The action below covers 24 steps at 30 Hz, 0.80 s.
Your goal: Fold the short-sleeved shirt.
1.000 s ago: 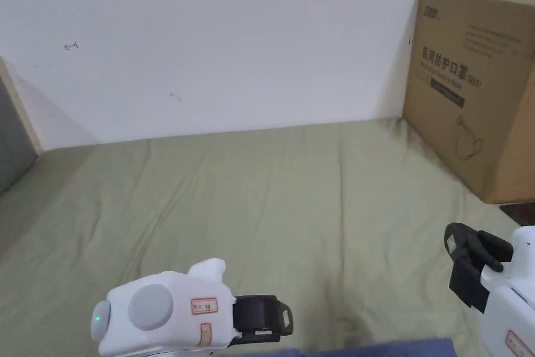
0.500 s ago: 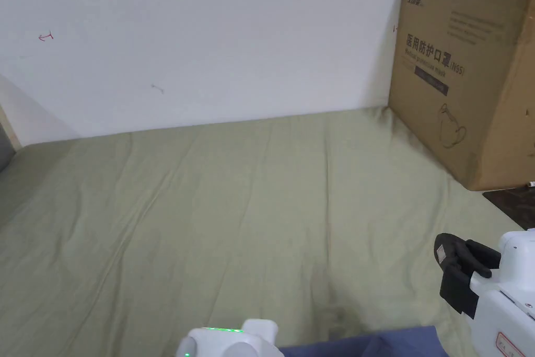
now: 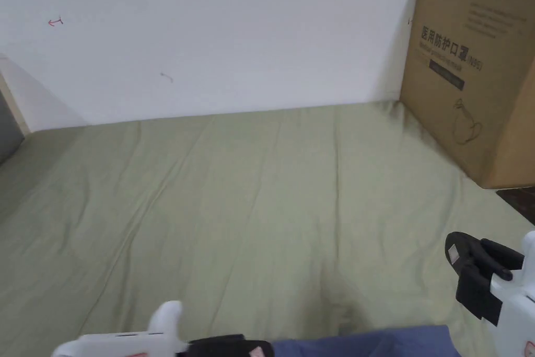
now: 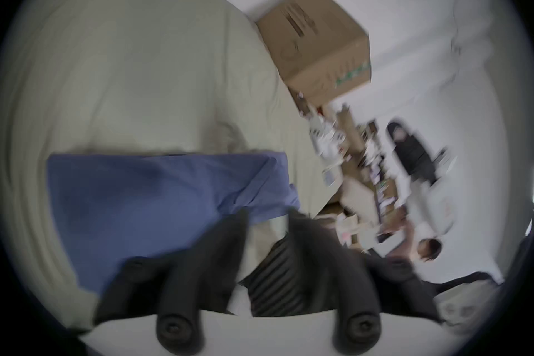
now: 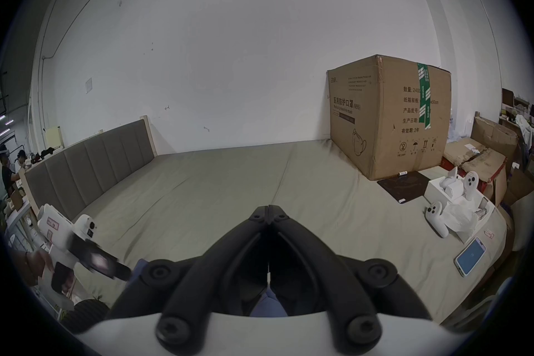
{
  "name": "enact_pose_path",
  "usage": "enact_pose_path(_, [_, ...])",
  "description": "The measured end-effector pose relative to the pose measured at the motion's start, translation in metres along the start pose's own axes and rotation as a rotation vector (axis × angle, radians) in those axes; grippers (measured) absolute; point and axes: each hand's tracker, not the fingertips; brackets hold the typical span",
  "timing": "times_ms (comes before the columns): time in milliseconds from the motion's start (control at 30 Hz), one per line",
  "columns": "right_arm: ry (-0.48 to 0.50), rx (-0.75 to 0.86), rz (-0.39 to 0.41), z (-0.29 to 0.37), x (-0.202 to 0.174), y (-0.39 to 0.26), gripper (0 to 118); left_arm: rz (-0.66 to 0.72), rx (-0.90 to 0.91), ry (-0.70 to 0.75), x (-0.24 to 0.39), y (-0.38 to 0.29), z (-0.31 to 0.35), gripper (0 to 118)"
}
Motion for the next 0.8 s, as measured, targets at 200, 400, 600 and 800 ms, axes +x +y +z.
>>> enact_pose_path(200, [0.010, -0.044, 0.002, -0.011, -0.011, -0.002, 0, 0.166, 0.099, 0.048, -0.089, 0.001, 0.053, 118])
enact_pose_path(400, [0.024, -0.097, 0.045, -0.022, -0.031, -0.004, 0, 0.470, 0.002, -0.113, -0.172, -0.009, 0.005, 118])
enact_pose_path(600, [0.053, -0.138, 0.044, -0.032, -0.045, -0.003, 0, 0.428, 0.015, -0.359, -0.178, -0.008, -0.040, 93])
enact_pose_path(800, [0.069, -0.137, 0.036, -0.034, -0.050, 0.000, 0, 0.366, -0.024, -0.069, -0.170, 0.001, -0.034, 5])
